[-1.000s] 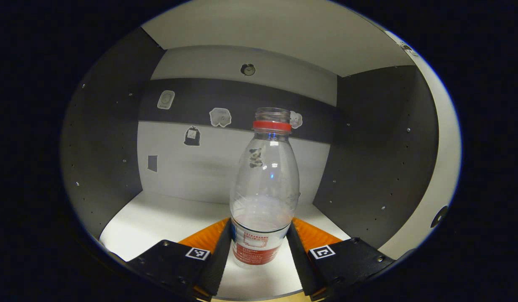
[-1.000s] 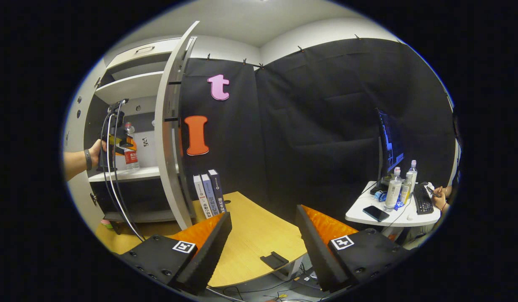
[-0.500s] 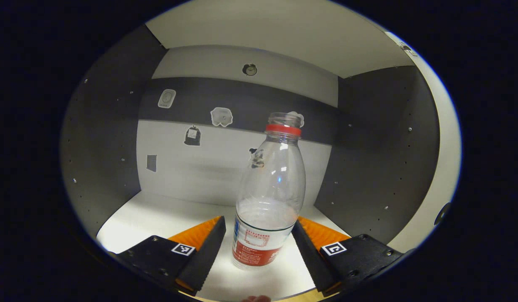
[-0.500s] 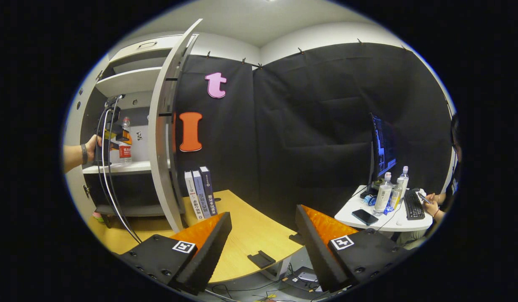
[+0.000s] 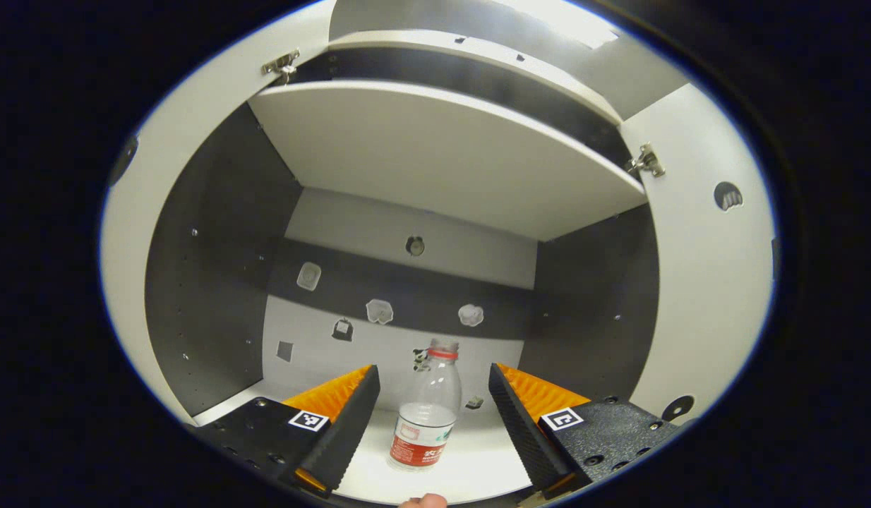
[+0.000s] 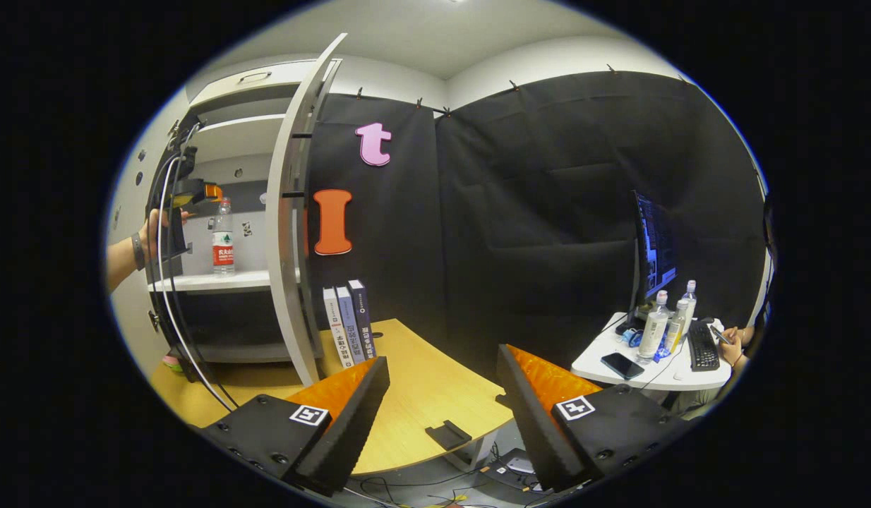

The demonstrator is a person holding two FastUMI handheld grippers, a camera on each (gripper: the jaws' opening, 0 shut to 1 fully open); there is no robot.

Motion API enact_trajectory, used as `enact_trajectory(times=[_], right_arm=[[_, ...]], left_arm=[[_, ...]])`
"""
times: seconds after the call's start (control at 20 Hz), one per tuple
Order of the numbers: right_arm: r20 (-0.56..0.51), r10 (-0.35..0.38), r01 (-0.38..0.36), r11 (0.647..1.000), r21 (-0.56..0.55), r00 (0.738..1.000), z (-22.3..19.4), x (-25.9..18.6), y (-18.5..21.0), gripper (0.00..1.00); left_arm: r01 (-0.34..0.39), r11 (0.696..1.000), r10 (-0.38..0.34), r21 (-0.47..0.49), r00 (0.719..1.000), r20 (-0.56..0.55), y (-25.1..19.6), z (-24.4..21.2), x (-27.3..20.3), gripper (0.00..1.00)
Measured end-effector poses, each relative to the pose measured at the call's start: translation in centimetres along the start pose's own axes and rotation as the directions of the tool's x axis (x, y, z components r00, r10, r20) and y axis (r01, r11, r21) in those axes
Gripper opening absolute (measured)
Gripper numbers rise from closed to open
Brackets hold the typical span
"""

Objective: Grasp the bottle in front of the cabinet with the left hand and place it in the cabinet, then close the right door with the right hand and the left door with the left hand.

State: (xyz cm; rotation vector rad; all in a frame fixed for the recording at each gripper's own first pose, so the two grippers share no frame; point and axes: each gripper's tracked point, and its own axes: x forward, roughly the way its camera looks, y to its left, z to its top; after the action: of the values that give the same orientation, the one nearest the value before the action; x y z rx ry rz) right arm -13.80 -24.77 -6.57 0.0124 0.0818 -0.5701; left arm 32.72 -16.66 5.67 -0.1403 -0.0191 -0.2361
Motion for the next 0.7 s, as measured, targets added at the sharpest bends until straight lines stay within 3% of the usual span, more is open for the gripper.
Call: enact_trajectory(times=[0.2,0.35,0.7], right_arm=[[0.009,0.082,-0.082,0.997,-0.002,0.997,1.2,0.0,2.3,1.0],[0.038,0.145,-0.146,0.989,0.006,0.989,2.3,0.0,4.8,1.0],[0.055,0.372,-0.373,0.928,0.009,0.927,3.9,-0.3,13.2,1.0]], left_arm=[[0.063,0.997,-0.066,0.037,0.995,0.069,-2.0,5.0,-4.3,0.94],[0.062,0.996,-0.066,0.068,0.996,0.064,-1.7,6.0,-8.3,0.94],[-0.047,0.989,0.045,0.137,0.999,0.015,2.7,0.8,-20.5,0.94]])
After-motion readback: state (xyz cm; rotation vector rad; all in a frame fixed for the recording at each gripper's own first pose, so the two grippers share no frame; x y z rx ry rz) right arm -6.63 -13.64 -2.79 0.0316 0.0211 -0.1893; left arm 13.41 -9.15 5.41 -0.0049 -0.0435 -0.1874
